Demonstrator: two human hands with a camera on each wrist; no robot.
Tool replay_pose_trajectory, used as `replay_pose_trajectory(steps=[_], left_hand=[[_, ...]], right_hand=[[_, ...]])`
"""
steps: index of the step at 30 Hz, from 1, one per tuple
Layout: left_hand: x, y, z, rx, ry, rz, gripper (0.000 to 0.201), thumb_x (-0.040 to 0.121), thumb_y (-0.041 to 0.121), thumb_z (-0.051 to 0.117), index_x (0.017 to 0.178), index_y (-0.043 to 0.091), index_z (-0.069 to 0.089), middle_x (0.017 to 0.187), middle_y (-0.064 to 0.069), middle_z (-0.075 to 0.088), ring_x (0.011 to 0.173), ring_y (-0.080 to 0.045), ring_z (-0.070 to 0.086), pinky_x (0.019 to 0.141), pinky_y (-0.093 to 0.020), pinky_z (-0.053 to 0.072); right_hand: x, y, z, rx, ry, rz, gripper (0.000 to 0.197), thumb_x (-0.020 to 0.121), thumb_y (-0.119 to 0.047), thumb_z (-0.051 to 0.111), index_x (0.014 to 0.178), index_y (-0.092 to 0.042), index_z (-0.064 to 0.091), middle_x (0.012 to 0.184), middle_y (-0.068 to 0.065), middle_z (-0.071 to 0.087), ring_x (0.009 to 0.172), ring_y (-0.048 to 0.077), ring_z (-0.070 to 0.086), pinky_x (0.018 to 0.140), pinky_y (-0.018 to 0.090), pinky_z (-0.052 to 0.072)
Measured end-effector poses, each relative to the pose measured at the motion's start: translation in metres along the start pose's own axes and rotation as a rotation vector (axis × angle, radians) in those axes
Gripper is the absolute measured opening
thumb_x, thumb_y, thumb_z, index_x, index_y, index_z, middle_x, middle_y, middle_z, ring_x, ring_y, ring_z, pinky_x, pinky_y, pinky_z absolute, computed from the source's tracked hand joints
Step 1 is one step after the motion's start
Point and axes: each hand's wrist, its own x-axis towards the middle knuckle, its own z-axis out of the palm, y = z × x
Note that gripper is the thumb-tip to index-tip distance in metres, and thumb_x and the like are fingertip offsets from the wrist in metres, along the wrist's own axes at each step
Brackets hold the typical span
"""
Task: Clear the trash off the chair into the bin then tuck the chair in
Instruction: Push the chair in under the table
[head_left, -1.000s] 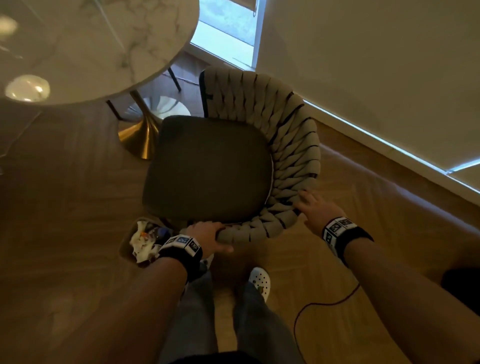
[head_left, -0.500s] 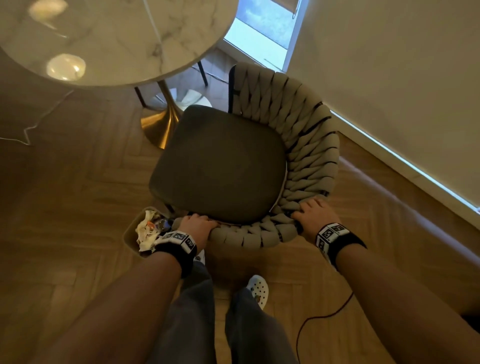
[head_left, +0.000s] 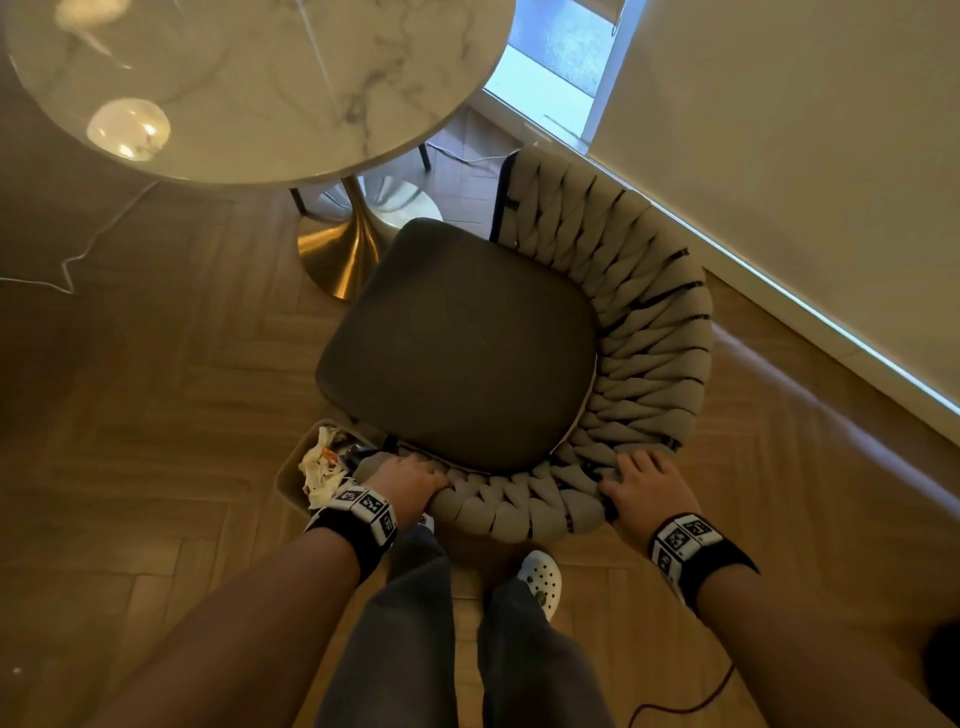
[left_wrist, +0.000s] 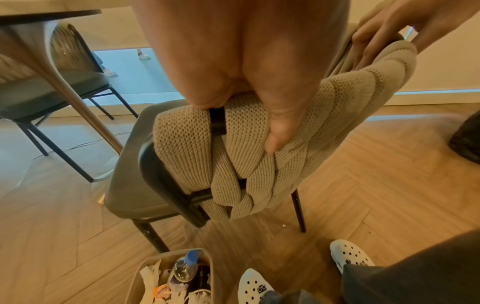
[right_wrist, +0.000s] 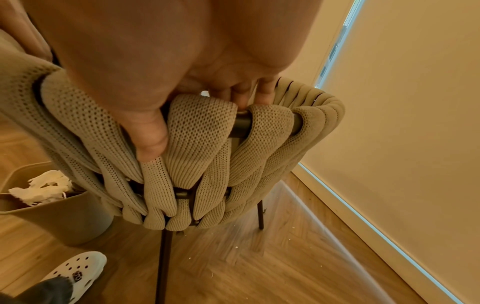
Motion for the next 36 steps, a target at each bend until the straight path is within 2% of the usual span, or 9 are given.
replay_pose_trajectory(steps=[3,6,10,14,19,25,31,36], left_hand=[[-0.003,-0.008,-0.003,0.023,-0.01,0.036,0.047,0.096,0.024,0.057,0.141,0.029,0.045,0.143,-0.003,0.05,0.132,-0.024,0.045,0.113,-0.043,0.033],[-0.004,-0.022,-0.013,0.075,-0.007,0.048,0.046,0.097,0.023,0.057,0.141,0.031,0.046,0.144,0.0,0.05,0.134,-0.022,0.044,0.112,-0.041,0.031],[-0.001,-0.055,-0.032,0.165,-0.021,0.013,0.051,0.095,0.024,0.058,0.143,0.034,0.044,0.148,0.002,0.046,0.137,-0.023,0.039,0.114,-0.043,0.027],[0.011,-0.097,-0.054,0.212,-0.016,-0.013,0.057,0.091,0.022,0.064,0.142,0.038,0.044,0.147,0.003,0.047,0.136,-0.023,0.039,0.113,-0.045,0.031],[0.02,-0.144,-0.08,0.239,0.023,-0.052,0.052,0.093,0.021,0.063,0.139,0.039,0.049,0.146,0.006,0.048,0.135,-0.022,0.04,0.113,-0.043,0.031],[0.027,-0.199,-0.107,0.267,0.034,-0.109,0.053,0.093,0.017,0.06,0.14,0.039,0.049,0.149,0.005,0.045,0.138,-0.021,0.038,0.114,-0.042,0.03],[0.024,-0.235,-0.118,0.282,0.071,-0.135,0.054,0.091,0.017,0.063,0.14,0.036,0.05,0.144,0.002,0.049,0.135,-0.023,0.041,0.114,-0.043,0.033],[0.016,-0.237,-0.115,0.277,0.143,-0.145,0.05,0.095,0.02,0.056,0.143,0.03,0.045,0.145,-0.004,0.047,0.138,-0.028,0.038,0.115,-0.042,0.032]], right_hand=[[-0.005,-0.011,0.005,0.026,-0.009,0.012,0.04,0.09,-0.043,0.051,0.127,-0.029,0.057,0.139,0.012,0.046,0.13,0.033,0.038,0.11,0.049,0.023],[-0.007,-0.026,0.006,0.061,-0.021,0.02,0.041,0.092,-0.046,0.045,0.129,-0.03,0.053,0.14,0.011,0.043,0.131,0.032,0.035,0.108,0.047,0.024],[0.001,-0.056,-0.005,0.158,-0.014,0.043,0.038,0.089,-0.049,0.046,0.122,-0.032,0.056,0.129,0.009,0.048,0.124,0.031,0.039,0.104,0.047,0.027],[0.025,-0.079,-0.022,0.278,-0.029,0.079,0.041,0.082,-0.051,0.054,0.12,-0.034,0.055,0.125,0.011,0.052,0.119,0.034,0.045,0.103,0.049,0.032],[0.066,-0.094,-0.042,0.388,0.015,0.04,0.044,0.087,-0.047,0.05,0.13,-0.034,0.048,0.138,0.009,0.042,0.129,0.035,0.036,0.11,0.053,0.02],[0.117,-0.113,-0.079,0.433,0.027,0.043,0.04,0.089,-0.049,0.05,0.126,-0.033,0.05,0.138,0.01,0.04,0.13,0.036,0.034,0.112,0.054,0.017],[0.148,-0.127,-0.104,0.413,0.051,0.05,0.045,0.089,-0.053,0.049,0.128,-0.032,0.05,0.136,0.011,0.041,0.127,0.036,0.036,0.111,0.053,0.019],[0.155,-0.132,-0.108,0.41,0.032,0.078,0.047,0.088,-0.048,0.051,0.133,-0.036,0.046,0.139,0.01,0.041,0.127,0.036,0.036,0.111,0.053,0.018]])
